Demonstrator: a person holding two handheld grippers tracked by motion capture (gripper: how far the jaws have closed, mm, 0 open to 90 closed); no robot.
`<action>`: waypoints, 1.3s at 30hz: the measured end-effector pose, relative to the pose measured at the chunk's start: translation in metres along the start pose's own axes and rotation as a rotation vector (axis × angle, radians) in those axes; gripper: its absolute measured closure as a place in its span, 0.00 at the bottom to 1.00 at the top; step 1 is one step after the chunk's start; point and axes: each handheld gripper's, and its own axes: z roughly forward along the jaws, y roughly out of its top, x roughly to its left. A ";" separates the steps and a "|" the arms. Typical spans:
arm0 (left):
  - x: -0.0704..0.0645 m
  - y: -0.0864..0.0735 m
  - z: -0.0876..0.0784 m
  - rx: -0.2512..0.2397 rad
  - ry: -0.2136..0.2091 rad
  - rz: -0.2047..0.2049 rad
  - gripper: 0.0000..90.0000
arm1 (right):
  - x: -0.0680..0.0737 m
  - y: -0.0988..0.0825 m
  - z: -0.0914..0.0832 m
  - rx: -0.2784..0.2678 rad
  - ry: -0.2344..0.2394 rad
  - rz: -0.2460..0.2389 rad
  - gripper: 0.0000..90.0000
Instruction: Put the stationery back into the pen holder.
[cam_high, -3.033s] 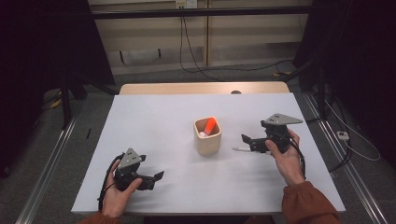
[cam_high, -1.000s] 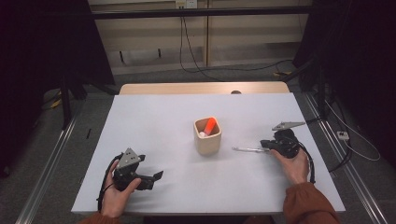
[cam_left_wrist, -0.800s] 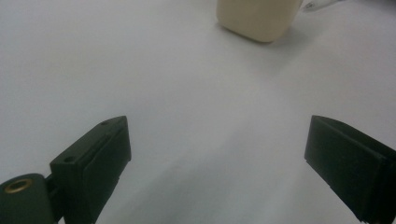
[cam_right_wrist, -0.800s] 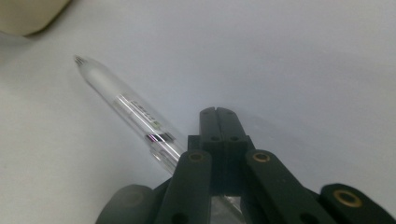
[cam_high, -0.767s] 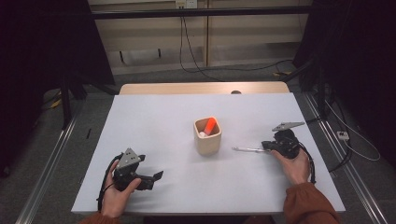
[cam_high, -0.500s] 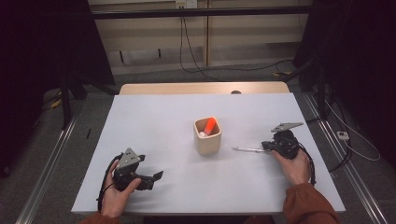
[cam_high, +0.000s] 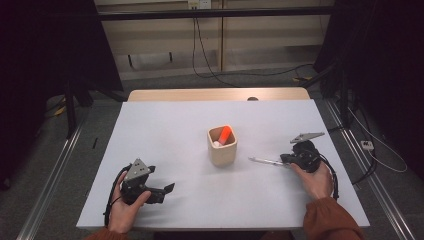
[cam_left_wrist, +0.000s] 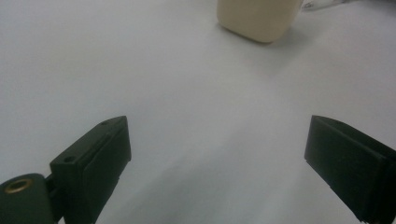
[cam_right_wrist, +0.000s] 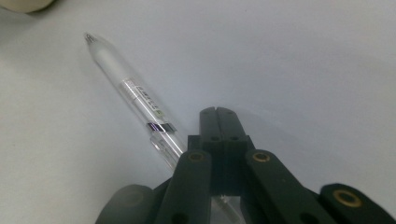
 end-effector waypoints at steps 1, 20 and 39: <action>0.000 0.000 0.000 -0.001 -0.001 0.000 0.08 | 0.000 0.000 0.000 0.003 0.005 0.002 1.00; 0.001 0.000 0.000 -0.002 -0.003 0.002 0.08 | 0.014 -0.004 -0.006 0.041 0.062 0.012 1.00; 0.000 0.000 0.001 -0.001 -0.003 0.001 0.08 | 0.012 -0.004 -0.013 -0.050 0.029 0.012 0.75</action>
